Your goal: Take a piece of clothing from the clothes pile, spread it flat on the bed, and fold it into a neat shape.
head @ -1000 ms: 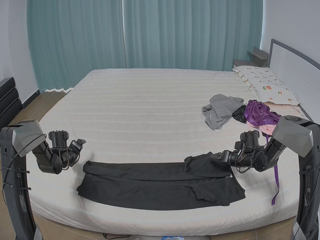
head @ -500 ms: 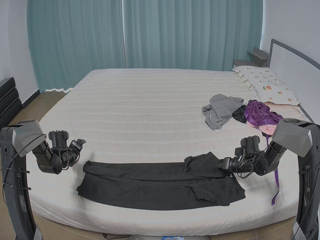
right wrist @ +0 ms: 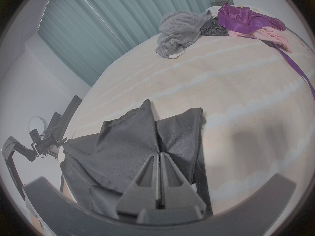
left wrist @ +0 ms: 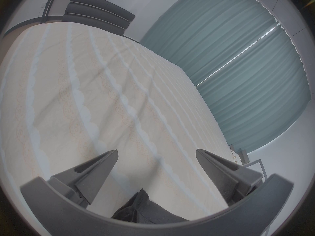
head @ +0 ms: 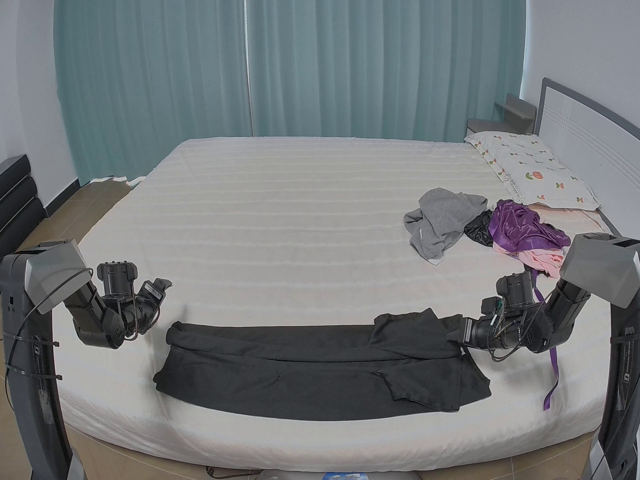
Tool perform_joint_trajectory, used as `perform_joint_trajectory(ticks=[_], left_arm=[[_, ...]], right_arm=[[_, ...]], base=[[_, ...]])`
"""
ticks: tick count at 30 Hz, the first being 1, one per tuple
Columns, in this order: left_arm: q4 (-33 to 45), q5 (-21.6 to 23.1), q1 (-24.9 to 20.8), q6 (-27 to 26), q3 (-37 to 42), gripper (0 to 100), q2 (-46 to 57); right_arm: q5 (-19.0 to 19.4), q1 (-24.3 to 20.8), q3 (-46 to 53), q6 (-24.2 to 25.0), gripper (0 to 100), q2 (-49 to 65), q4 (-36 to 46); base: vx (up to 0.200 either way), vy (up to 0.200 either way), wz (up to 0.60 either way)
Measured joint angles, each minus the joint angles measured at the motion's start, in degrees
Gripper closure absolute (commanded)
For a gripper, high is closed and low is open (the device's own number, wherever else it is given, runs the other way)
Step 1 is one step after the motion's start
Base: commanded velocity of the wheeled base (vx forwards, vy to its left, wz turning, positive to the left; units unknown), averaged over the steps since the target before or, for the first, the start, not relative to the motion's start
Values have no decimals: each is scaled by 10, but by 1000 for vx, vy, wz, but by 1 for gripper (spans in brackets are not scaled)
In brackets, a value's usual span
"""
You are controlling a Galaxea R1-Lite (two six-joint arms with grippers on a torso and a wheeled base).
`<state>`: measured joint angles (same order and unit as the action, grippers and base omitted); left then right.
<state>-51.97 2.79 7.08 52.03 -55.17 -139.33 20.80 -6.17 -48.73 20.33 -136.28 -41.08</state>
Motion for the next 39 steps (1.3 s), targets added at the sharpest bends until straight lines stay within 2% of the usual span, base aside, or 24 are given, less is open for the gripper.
perform_joint_trajectory(ticks=[6, 12, 18, 19, 25, 28, 30, 33, 36, 39], left_arm=[[2, 0, 0, -14, 6, 0, 4], [8, 0, -1, -16, 26, 0, 24], [61, 0, -10, -17, 45, 0, 54], [69, -1, -12, -17, 49, 0, 59], [100, -1, -35, -18, 96, 0, 97], [103, -5, -51, -24, 122, 0, 110], [103, -14, -60, -29, 136, 0, 116], [103, -37, -71, -34, 147, 0, 120], [102, -67, -81, -37, 148, 0, 115], [101, -91, -89, -39, 139, 0, 103]], right_arm=[[3, 0, 37, -5, 100, 20, -3], [3, 0, 78, -6, 100, 28, -54], [2, 0, 112, -6, 100, 28, -87], [2, -1, 117, -6, 0, 28, -89], [-1, -5, 127, 6, 0, 28, -95], [-7, -10, 129, 44, 0, 34, -96], [-20, -17, 131, 93, 0, 42, -96], [-59, -34, 133, 159, 0, 57, -93], [-113, -54, 134, 203, 0, 72, -85], [-145, -69, 133, 239, 0, 83, -69]], base=[[0, 0, 0], [0, 0, 0], [0, 0, 0], [0, 0, 0], [0, 0, 0], [0, 0, 0], [0, 0, 0], [0, 0, 0], [0, 0, 0], [0, 0, 0]])
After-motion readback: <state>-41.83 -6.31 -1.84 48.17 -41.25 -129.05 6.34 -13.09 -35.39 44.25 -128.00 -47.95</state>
